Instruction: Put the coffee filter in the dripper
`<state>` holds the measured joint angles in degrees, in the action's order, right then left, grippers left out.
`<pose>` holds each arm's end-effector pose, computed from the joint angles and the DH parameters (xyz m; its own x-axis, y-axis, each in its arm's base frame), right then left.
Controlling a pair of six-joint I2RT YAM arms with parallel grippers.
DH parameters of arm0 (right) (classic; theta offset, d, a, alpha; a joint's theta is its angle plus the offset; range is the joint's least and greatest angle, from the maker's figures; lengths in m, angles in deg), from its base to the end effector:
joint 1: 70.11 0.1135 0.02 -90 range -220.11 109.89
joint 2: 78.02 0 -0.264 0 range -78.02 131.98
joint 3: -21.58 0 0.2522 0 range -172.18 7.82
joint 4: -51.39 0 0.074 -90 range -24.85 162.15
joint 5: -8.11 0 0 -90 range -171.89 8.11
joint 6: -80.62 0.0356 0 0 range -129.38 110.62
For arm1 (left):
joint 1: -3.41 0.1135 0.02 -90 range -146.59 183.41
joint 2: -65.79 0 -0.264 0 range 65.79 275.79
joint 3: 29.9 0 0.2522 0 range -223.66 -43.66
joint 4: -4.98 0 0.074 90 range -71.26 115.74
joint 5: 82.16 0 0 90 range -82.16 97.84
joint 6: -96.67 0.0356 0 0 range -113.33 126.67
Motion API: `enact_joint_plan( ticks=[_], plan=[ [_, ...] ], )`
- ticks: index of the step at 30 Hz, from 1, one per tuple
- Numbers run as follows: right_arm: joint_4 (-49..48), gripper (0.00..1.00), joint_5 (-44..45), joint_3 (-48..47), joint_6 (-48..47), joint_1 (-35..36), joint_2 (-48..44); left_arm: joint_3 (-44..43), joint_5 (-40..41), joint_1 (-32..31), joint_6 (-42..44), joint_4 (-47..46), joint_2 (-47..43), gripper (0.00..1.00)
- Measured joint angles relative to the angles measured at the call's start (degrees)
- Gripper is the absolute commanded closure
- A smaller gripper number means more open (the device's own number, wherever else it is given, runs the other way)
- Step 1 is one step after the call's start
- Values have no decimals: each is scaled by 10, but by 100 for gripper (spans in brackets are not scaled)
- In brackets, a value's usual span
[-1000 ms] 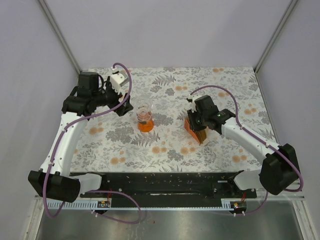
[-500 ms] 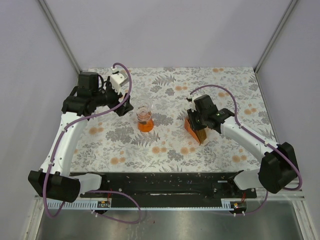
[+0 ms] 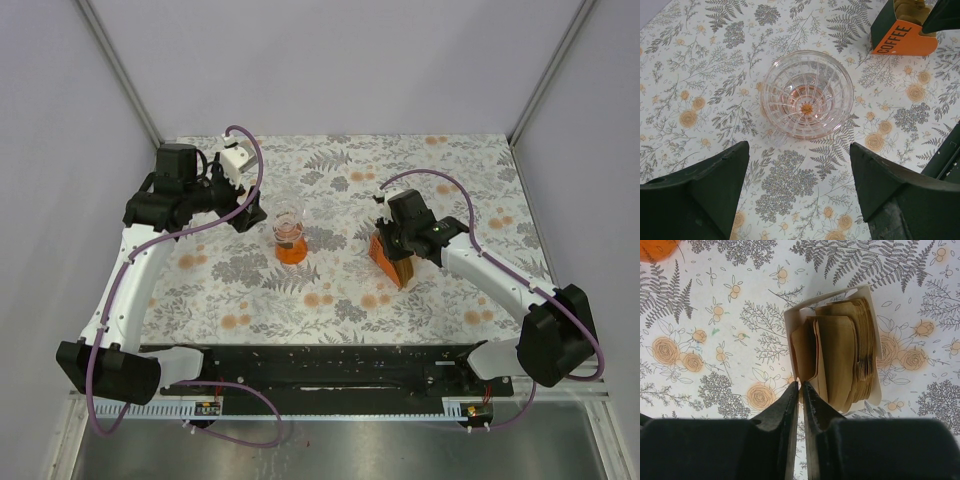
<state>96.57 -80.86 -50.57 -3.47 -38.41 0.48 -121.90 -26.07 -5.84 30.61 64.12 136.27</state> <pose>0.2438 0.1498 0.2585 -0.7157 -0.3210 -0.6202 -0.4445 0.8944 0.0501 0.2420 -0.0595 0.3916 -0.3195 0.3932 -0.8621 0.7650 0.6439 0.0102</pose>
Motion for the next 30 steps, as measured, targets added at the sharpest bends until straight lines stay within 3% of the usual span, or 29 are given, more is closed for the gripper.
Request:
enact_joint_plan(
  ticks=[21,30],
  plan=[
    [14,74,10,0,0,0,-5,0,-2,1,0,0,0,14],
    [14,76,9,0,0,0,3,0,-3,2,0,0,0,14]
  ],
)
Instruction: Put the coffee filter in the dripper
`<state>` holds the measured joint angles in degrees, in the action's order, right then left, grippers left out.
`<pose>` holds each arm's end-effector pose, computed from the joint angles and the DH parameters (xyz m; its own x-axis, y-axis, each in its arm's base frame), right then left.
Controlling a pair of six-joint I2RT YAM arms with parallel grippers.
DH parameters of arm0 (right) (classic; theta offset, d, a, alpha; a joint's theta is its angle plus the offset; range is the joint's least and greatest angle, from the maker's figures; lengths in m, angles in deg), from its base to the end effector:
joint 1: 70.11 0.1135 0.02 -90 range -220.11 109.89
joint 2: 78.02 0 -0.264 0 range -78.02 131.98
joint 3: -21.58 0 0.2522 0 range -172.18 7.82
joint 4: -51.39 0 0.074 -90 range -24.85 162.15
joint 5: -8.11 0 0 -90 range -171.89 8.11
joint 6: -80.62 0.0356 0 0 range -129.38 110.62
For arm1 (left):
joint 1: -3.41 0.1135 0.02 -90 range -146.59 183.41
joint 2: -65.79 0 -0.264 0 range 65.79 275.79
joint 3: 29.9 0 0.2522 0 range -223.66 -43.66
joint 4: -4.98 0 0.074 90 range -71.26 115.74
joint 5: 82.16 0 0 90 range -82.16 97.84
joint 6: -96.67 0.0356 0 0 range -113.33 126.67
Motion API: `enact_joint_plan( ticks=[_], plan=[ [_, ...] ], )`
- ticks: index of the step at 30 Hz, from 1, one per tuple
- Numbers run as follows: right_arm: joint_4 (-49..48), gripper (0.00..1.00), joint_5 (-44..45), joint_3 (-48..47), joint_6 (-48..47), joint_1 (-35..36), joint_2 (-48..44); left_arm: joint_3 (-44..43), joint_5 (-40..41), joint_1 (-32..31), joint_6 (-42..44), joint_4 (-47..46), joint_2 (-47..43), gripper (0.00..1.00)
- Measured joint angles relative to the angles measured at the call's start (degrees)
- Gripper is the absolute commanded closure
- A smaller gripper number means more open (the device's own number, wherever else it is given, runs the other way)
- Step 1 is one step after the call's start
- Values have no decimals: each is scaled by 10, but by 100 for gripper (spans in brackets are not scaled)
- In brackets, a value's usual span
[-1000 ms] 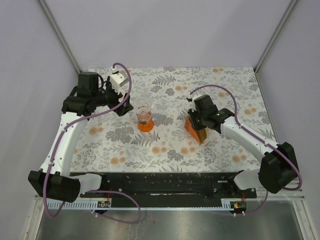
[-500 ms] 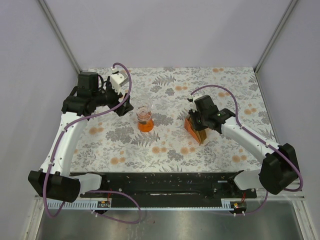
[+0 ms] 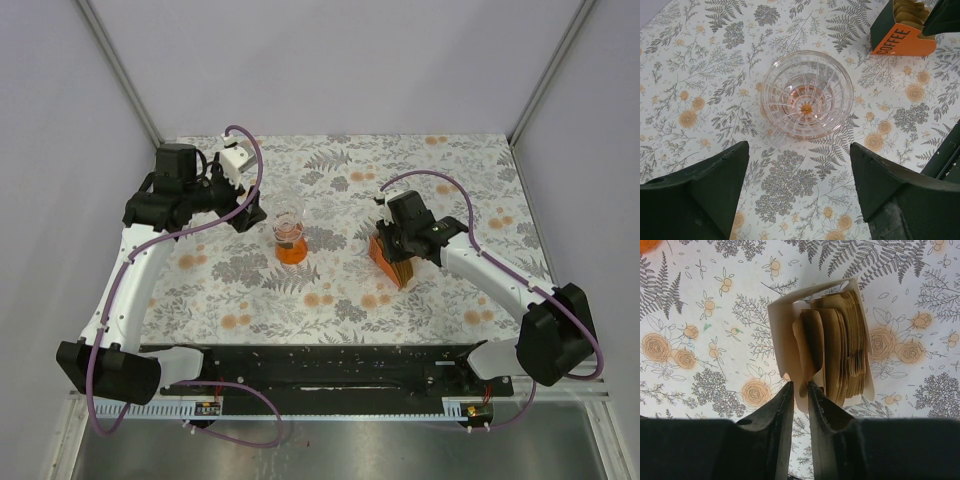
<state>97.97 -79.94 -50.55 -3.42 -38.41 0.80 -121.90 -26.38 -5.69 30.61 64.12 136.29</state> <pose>0.2430 0.1486 0.2553 -0.7309 -0.3295 -0.5976 -0.4343 0.9001 0.0350 0.2421 -0.0591 0.3916 -0.3196 0.3910 -0.8631 0.7661 0.6427 0.0074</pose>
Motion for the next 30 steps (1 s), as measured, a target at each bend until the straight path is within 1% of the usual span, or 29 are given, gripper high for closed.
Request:
enact_joint_plan(
  ticks=[5,7,10,19,30],
  plan=[
    [0,88,0,0,2,0,0,0,-1,0,0,0,0,14],
    [0,94,0,0,2,0,0,0,-2,0,0,0,0,14],
    [0,100,1,0,3,0,0,0,-2,0,0,0,0,14],
    [21,100,6,-13,-2,0,-4,0,-3,0,0,0,0,14],
    [64,100,14,-41,-7,0,-43,0,-9,0,4,7,0,13]
  ],
)
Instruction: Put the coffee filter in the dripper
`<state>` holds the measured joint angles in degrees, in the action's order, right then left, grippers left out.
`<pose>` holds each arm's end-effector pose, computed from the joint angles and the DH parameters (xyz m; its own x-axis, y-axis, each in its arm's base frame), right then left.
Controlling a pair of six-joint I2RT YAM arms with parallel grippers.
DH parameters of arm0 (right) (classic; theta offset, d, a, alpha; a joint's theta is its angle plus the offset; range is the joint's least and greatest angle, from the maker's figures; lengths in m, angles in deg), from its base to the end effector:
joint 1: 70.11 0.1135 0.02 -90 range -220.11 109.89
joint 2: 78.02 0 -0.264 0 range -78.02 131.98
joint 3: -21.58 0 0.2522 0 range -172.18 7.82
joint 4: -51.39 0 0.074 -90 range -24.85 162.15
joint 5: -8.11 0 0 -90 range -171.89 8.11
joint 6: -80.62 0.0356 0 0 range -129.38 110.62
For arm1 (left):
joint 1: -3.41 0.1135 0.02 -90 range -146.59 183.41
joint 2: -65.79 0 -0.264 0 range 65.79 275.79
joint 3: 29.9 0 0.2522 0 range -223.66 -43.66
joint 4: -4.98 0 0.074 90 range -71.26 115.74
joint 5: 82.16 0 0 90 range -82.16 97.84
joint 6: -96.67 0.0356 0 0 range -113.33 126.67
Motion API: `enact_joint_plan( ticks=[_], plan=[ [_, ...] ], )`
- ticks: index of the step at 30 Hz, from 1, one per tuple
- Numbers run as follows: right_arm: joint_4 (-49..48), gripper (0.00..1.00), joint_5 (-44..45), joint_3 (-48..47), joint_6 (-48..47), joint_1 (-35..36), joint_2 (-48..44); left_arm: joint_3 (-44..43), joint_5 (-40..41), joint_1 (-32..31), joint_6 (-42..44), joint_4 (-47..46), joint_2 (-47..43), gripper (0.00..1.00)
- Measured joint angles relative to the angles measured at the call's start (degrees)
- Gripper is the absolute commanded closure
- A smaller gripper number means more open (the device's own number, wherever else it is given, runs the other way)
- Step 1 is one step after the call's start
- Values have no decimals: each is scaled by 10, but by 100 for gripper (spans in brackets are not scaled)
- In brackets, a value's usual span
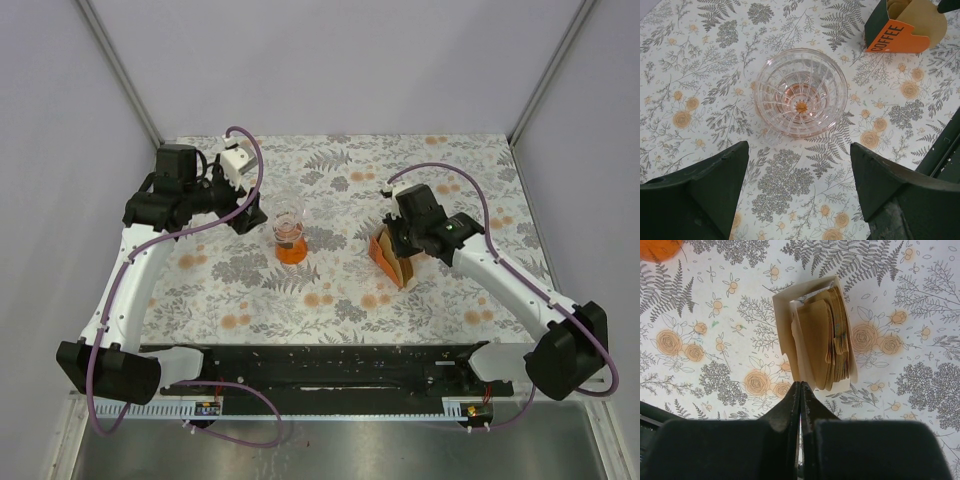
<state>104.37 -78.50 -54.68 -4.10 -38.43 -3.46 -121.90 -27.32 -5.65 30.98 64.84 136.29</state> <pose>0.2311 0.1402 0.2900 -0.7065 -0.3280 -0.6271 -0.4296 0.9029 0.0116 0.2411 -0.0592 0.3908 -0.3219 0.3922 -0.8617 0.7760 0.6307 -0.0029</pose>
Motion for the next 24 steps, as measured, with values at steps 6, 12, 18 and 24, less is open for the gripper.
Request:
enact_joint_plan(
  ticks=[6,12,18,24],
  plan=[
    [10,100,0,-8,-2,0,-12,0,-7,0,3,7,0,13],
    [15,100,0,-9,-2,0,-13,0,-15,0,8,10,0,12],
    [38,100,-5,-28,-4,0,-23,0,-35,0,7,10,0,11],
    [63,100,-4,-52,-10,0,-38,0,-41,0,7,10,0,11]
  ],
)
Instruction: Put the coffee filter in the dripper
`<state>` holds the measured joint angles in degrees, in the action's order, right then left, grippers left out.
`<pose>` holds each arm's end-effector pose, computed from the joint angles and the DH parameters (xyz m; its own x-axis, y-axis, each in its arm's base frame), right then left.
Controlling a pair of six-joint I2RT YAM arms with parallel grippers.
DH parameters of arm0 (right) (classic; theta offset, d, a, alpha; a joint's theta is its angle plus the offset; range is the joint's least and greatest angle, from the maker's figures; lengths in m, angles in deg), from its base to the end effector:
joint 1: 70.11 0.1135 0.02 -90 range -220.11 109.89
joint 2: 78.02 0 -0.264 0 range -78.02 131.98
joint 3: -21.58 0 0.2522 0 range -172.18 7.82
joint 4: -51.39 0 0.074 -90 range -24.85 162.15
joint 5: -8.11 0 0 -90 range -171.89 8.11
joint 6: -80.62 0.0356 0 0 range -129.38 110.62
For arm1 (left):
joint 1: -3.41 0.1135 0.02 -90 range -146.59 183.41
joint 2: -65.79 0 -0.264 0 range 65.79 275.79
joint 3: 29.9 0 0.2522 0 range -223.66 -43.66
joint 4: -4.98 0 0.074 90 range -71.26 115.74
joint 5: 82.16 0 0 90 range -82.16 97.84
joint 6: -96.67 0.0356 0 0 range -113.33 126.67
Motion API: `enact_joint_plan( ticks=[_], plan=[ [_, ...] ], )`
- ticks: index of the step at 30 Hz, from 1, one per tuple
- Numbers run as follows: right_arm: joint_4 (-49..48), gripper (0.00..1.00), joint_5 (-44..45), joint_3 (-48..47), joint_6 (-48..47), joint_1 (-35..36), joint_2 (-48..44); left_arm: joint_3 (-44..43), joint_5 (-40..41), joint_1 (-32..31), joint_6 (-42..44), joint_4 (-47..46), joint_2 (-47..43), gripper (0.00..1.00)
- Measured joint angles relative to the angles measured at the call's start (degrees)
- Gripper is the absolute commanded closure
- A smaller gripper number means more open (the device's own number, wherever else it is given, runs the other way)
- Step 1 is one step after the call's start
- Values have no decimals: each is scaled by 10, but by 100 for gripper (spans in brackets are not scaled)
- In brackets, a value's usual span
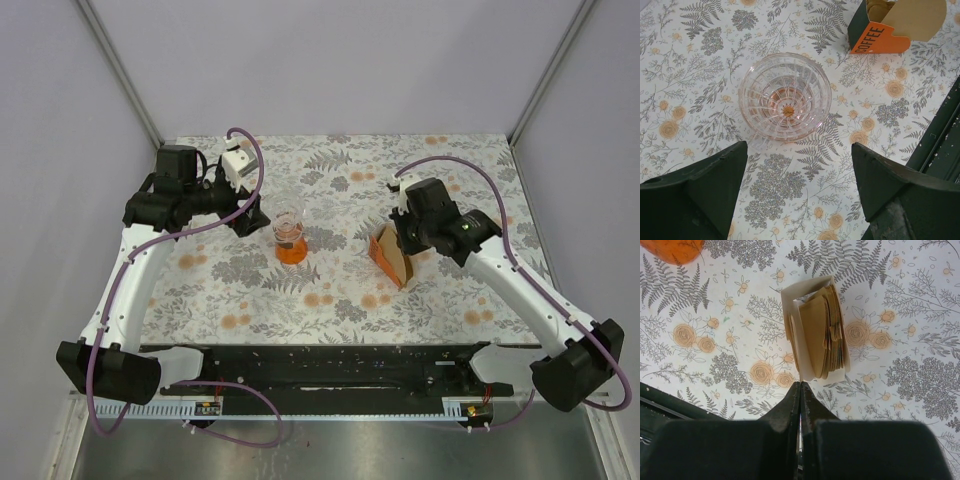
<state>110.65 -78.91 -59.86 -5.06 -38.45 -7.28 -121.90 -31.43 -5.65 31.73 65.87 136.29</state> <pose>0.2165 0.1313 0.3274 -0.6735 -0.3270 -0.6629 -0.4454 0.8953 0.0110 0.2384 -0.0608 0.3903 -0.3114 0.3817 -0.8702 0.8135 0.5804 -0.0365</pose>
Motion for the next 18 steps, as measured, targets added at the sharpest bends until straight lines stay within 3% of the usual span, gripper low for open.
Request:
enact_joint_plan(
  ticks=[13,18],
  plan=[
    [50,100,-1,-48,-7,0,-39,0,0,0,0,0,0,11],
    [72,100,-19,-83,-15,0,-53,0,-7,0,1,7,0,4]
  ],
)
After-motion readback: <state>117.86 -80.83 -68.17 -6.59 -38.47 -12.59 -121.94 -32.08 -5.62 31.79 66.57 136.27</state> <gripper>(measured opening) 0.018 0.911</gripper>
